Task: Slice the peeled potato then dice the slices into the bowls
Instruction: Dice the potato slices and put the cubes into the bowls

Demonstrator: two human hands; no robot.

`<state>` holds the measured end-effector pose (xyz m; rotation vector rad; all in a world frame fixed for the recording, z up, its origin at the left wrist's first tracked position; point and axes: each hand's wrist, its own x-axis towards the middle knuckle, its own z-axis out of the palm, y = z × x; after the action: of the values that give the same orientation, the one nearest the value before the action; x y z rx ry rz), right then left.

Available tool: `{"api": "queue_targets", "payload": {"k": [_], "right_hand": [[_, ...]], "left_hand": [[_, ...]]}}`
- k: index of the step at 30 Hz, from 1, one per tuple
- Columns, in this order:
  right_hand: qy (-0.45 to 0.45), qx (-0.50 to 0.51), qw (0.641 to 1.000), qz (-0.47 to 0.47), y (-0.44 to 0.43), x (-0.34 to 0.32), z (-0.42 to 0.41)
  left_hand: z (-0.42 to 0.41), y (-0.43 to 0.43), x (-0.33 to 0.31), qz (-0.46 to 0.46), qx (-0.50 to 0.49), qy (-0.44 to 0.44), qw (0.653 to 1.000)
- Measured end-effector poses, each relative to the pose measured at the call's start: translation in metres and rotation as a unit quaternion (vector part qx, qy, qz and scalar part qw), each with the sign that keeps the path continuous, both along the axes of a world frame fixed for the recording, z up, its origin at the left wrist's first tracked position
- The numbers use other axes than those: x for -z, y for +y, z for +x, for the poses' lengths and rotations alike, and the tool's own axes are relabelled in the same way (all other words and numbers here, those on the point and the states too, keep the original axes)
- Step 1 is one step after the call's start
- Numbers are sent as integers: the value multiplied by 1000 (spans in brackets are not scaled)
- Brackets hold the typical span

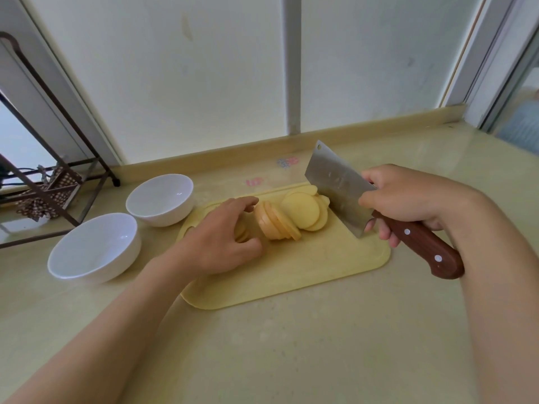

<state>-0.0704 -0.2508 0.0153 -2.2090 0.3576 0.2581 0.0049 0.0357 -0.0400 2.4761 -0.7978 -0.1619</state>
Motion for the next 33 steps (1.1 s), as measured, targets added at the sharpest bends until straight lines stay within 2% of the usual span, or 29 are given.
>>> {"api": "queue_targets", "payload": {"k": [9, 15, 23, 33], "right_hand": [[11, -49, 999, 5, 30, -8, -6], [9, -83, 996, -5, 59, 2, -6], [-17, -68, 998, 2, 90, 6, -11], [-28, -31, 996, 79, 109, 17, -7]], "left_hand": [[-10, -8, 6, -95, 1, 4, 995], [-15, -16, 11, -120, -5, -32, 992], [-17, -17, 8, -129, 1, -58, 990], [-9, -1, 6, -163, -45, -15, 985]]}}
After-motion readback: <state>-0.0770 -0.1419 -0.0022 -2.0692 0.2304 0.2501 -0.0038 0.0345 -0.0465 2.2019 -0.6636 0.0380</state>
